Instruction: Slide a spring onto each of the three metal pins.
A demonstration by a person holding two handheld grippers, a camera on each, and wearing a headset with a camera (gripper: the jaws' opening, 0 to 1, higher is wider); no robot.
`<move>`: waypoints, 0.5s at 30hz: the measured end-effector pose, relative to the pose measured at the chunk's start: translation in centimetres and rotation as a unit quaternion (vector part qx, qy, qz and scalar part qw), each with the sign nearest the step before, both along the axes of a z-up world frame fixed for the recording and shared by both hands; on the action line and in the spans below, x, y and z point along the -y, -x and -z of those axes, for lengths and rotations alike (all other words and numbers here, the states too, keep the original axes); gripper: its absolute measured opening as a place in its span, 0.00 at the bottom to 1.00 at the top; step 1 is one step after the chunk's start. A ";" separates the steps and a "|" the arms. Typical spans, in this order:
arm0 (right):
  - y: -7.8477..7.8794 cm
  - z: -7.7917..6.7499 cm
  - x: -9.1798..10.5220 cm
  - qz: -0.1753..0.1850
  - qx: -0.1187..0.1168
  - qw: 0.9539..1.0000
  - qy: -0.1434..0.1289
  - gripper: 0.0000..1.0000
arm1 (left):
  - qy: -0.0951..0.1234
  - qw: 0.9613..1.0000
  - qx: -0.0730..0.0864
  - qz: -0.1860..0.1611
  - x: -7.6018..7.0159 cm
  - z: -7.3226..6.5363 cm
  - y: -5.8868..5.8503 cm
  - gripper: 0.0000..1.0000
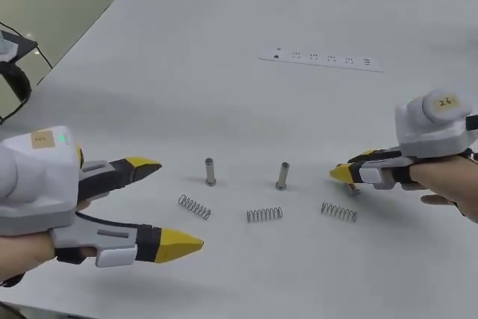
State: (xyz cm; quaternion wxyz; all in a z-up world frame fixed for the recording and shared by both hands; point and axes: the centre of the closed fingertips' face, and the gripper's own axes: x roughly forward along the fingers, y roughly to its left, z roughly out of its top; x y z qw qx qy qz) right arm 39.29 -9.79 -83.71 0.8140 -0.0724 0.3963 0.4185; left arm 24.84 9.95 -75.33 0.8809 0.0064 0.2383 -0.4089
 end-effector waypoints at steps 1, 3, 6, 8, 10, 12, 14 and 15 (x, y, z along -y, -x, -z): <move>0.0 0.1 0.0 0.000 0.001 1.000 0.000 0.26 | 0.000 1.000 0.000 0.000 0.0 0.0 0.0 0.81; 0.1 0.2 -0.1 0.001 -0.003 1.000 0.001 0.25 | -0.001 1.000 -0.001 0.000 0.0 0.1 0.1 0.81; 0.1 0.5 -0.1 0.003 -0.007 1.000 0.004 0.24 | 0.000 1.000 -0.001 -0.001 0.0 0.1 0.1 0.81; 0.0 0.6 -0.1 0.007 -0.008 1.000 0.006 0.23 | 0.000 1.000 -0.002 -0.001 -0.1 0.1 0.1 0.81; 0.0 0.7 0.0 0.011 -0.011 1.000 0.007 0.20 | -0.001 1.000 -0.002 -0.001 -0.1 0.2 0.1 0.81; -0.2 0.9 0.2 0.017 -0.014 1.000 0.011 0.17 | 0.000 1.000 -0.003 -0.002 -0.1 0.2 0.0 0.81; -0.1 1.1 0.3 0.018 -0.017 1.000 0.014 0.15 | 0.001 1.000 -0.003 -0.002 -0.1 0.2 0.0 0.81; 0.1 1.2 0.4 0.024 -0.025 0.999 0.017 0.12 | 0.001 1.000 -0.002 -0.002 -0.1 0.2 0.0 0.81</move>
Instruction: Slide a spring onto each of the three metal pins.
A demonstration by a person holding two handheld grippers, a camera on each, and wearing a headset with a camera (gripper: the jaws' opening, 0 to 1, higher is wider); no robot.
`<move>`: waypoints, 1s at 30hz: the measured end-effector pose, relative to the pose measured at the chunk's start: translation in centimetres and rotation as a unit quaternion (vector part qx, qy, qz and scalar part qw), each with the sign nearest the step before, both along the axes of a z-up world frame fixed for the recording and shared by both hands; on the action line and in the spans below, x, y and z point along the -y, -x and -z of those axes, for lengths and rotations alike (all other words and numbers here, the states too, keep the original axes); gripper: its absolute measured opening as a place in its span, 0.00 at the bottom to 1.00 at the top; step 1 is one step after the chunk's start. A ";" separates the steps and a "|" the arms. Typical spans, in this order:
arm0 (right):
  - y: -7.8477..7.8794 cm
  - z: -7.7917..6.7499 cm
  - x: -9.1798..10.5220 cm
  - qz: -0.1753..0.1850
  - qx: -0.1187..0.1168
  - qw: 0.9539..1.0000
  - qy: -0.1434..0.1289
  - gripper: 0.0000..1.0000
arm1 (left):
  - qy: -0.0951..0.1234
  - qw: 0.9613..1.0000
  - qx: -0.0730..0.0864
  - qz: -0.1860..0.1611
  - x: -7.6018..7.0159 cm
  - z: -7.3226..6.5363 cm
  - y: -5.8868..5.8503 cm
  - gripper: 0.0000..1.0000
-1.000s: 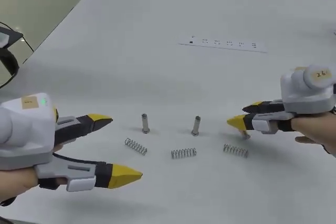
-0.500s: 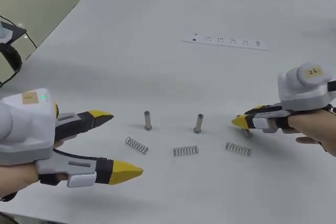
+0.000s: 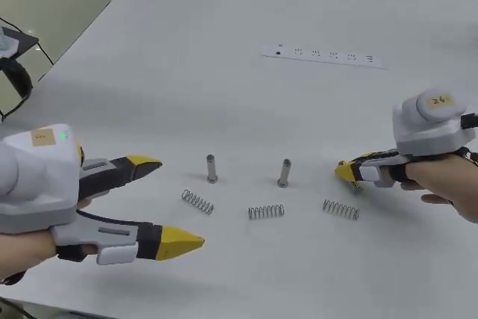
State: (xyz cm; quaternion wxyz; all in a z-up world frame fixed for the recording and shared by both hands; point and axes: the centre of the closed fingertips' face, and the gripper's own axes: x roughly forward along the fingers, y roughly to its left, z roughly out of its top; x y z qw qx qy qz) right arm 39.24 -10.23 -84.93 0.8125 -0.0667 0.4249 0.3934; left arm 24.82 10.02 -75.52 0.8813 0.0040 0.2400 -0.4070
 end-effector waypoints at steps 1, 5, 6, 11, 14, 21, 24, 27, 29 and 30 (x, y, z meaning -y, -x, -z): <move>-0.3 0.0 0.0 -0.001 0.007 1.000 0.002 0.10 | 0.000 1.000 0.000 0.000 0.0 0.0 0.0 0.81; -0.3 -0.1 -0.3 0.006 0.003 1.000 -0.002 0.07 | 0.000 1.000 -0.001 -0.001 0.0 0.1 0.0 0.81; -0.4 -0.1 -0.3 0.008 0.003 1.000 -0.001 0.06 | 0.000 1.000 -0.001 -0.001 0.0 0.2 0.0 0.81; -0.2 -0.1 -0.4 0.009 0.005 1.000 0.001 0.06 | 0.001 1.000 -0.002 -0.001 0.0 0.2 0.1 0.81; -0.1 -0.2 -0.3 0.012 0.009 1.000 -0.001 0.05 | 0.001 1.000 -0.001 -0.002 -0.1 0.2 0.1 0.81; 0.4 -1.2 0.1 0.019 0.021 0.999 -0.020 0.05 | 0.002 1.000 -0.001 -0.004 -0.2 0.2 0.1 0.81; 0.5 -1.5 0.4 0.023 0.028 0.999 -0.027 0.05 | 0.001 1.000 -0.001 -0.004 -0.3 0.2 0.0 0.81; 0.6 -1.9 0.7 0.029 0.031 0.998 -0.036 0.05 | 0.000 1.000 -0.001 -0.004 -0.3 0.2 0.1 0.81; 0.6 -2.1 0.8 0.033 0.034 0.998 -0.040 0.05 | -0.001 1.000 -0.001 -0.002 -0.2 0.3 0.1 0.81; 0.6 -2.2 0.9 0.035 0.036 0.998 -0.042 0.05 | 0.000 1.000 -0.002 -0.002 -0.1 0.3 0.1 0.81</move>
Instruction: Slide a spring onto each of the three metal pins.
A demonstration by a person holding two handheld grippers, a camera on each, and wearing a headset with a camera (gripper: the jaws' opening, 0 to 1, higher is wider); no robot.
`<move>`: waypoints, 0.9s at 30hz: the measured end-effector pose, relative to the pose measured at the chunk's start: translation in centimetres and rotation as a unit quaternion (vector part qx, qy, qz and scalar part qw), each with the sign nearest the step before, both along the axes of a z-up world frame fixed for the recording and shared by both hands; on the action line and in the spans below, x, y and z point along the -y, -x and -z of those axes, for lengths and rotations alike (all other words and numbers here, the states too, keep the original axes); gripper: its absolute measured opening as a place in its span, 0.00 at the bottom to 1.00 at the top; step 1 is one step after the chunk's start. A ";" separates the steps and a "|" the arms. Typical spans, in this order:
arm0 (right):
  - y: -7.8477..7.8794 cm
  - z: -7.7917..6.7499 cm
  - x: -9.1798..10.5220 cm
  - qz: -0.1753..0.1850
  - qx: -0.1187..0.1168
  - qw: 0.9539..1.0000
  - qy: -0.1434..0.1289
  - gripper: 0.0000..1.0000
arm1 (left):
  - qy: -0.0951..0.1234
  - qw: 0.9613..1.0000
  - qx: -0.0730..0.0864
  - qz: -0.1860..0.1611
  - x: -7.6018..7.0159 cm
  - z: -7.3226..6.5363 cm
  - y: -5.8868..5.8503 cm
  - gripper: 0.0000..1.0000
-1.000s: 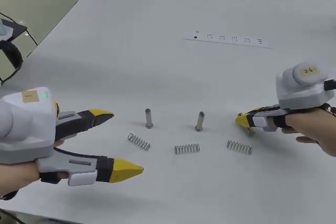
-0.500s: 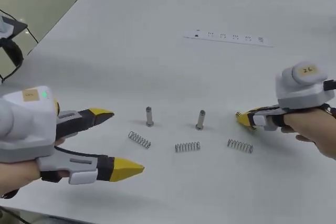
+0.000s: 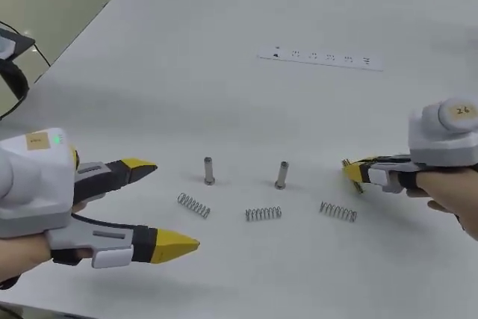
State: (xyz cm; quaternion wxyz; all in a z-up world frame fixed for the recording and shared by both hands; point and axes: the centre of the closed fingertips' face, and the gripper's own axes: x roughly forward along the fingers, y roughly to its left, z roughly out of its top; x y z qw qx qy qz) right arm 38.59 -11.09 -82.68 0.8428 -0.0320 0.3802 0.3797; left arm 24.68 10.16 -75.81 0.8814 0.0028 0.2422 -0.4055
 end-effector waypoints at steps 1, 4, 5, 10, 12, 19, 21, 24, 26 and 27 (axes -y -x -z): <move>0.0 -0.1 0.0 0.001 0.002 1.000 -0.001 0.05 | 0.000 1.000 0.000 0.001 0.1 0.0 0.0 0.81; 0.0 -0.5 -0.2 -0.002 0.011 1.000 -0.008 0.05 | 0.000 1.000 -0.002 0.004 0.2 0.1 0.2 0.81; 0.1 -0.6 -0.3 -0.002 0.012 1.000 -0.009 0.05 | -0.001 1.000 -0.002 0.006 0.3 0.1 0.2 0.81; 0.1 -0.7 -0.6 -0.010 0.024 1.000 -0.006 0.05 | -0.005 1.000 -0.002 0.009 0.2 0.0 0.2 0.81; 0.0 -0.7 -0.5 -0.010 0.025 1.000 -0.006 0.05 | -0.005 1.000 -0.001 0.008 0.2 0.0 0.2 0.81; -0.2 -1.0 -0.4 -0.009 0.032 0.999 -0.007 0.05 | -0.005 1.000 0.000 0.008 0.2 -0.1 0.2 0.81; -0.3 -1.1 -0.3 -0.009 0.035 0.999 -0.008 0.05 | -0.005 1.000 -0.001 0.008 0.2 0.0 0.3 0.80; 0.0 -1.3 -0.2 -0.011 0.037 0.999 -0.008 0.05 | -0.005 1.000 -0.001 0.007 0.2 0.1 0.3 0.80; 0.2 -1.4 -0.2 -0.013 0.040 0.999 -0.007 0.05 | -0.006 1.000 -0.001 0.007 0.2 0.1 0.3 0.80; 0.2 -1.5 -0.2 -0.015 0.041 0.999 -0.007 0.05 | -0.005 1.000 -0.001 0.006 0.2 0.1 0.3 0.80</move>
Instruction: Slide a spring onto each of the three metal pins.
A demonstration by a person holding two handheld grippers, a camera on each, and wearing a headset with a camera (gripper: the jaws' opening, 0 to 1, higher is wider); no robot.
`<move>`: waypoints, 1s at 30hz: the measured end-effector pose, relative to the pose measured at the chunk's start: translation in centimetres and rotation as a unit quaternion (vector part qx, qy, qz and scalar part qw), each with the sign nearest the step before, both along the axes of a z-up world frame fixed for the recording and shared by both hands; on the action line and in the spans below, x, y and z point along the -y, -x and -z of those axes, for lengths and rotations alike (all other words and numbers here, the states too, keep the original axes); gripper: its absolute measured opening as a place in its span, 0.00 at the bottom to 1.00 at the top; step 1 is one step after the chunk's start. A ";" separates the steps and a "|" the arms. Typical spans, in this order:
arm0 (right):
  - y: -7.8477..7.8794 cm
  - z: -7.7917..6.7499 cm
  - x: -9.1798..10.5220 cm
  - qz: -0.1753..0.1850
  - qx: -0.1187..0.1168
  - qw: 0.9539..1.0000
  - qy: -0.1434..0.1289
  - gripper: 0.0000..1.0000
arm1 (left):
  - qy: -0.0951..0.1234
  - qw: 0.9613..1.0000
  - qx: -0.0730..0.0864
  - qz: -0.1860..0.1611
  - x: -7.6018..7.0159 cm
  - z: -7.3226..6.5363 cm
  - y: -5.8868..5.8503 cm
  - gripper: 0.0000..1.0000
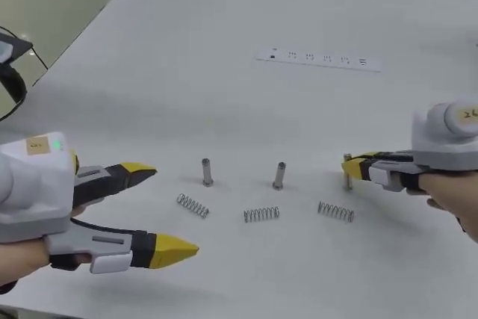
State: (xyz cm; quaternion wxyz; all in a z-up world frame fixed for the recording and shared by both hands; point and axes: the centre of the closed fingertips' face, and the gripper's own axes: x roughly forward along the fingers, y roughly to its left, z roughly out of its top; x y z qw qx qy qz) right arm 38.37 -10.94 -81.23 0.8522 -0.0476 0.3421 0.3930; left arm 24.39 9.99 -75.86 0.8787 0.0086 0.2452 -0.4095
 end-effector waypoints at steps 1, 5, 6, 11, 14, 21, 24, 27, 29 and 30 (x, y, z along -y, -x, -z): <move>0.1 0.0 0.0 -0.001 0.001 1.000 0.000 0.05 | 0.000 1.000 0.000 -0.001 0.0 0.0 0.0 0.80; 0.3 -0.2 0.0 -0.008 0.011 1.000 -0.003 0.05 | 0.001 1.000 -0.001 0.001 0.1 0.0 0.0 0.80; 0.3 -0.3 0.1 -0.006 0.009 1.000 -0.005 0.05 | 0.000 1.000 -0.001 0.002 0.2 0.1 0.1 0.80; 0.5 -0.3 0.3 -0.008 0.013 1.000 -0.002 0.05 | 0.000 1.000 -0.003 0.003 0.3 0.1 0.1 0.80; 0.7 -0.3 0.4 -0.014 0.017 1.000 0.005 0.05 | 0.001 1.000 -0.002 0.002 0.3 0.1 0.0 0.80; 1.0 -0.3 0.5 -0.025 0.027 0.999 0.019 0.06 | 0.002 1.000 -0.001 0.002 0.3 0.0 0.0 0.80; 1.2 -0.3 0.3 -0.035 0.033 0.998 0.029 0.06 | 0.001 1.000 -0.002 0.002 0.3 0.1 0.0 0.80; 1.3 -0.2 0.3 -0.039 0.035 0.998 0.034 0.06 | 0.001 1.000 -0.002 0.002 0.3 0.0 0.0 0.80; 1.3 -0.2 0.2 -0.040 0.035 0.998 0.035 0.06 | 0.001 1.000 -0.002 0.002 0.3 0.0 0.0 0.80; 1.4 -0.2 0.2 -0.040 0.034 0.998 0.035 0.06 | 0.001 1.000 -0.002 0.002 0.3 0.0 0.0 0.80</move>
